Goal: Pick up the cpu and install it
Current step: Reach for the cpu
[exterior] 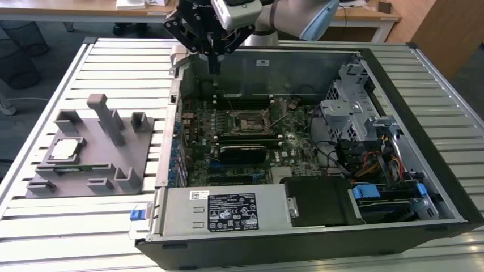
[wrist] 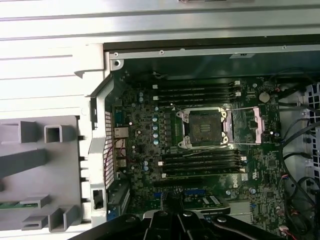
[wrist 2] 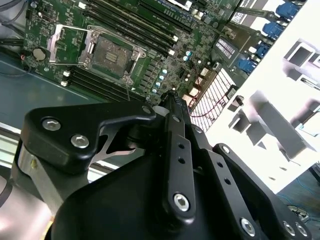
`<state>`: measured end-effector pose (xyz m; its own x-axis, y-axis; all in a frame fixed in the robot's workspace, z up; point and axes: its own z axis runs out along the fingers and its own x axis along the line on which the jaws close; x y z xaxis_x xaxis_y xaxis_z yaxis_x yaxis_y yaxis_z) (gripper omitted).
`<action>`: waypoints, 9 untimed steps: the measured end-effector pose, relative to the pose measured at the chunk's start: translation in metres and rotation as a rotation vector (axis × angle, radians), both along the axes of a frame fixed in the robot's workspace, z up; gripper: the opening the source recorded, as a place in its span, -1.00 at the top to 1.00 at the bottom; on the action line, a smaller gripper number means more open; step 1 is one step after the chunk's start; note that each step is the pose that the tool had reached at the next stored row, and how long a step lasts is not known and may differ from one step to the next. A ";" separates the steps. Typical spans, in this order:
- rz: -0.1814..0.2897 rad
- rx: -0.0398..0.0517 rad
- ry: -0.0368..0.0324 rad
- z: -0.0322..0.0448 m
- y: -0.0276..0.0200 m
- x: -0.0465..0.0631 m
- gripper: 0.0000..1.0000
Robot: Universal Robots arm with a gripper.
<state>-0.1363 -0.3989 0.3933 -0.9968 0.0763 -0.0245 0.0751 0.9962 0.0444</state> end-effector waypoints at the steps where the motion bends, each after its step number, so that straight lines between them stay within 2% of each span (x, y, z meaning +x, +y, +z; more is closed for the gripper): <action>1: 0.000 0.0000 0.0000 0.0000 0.0000 0.000 0.79; 9: 0.000 0.0000 0.0000 0.0000 0.0000 -0.004 0.79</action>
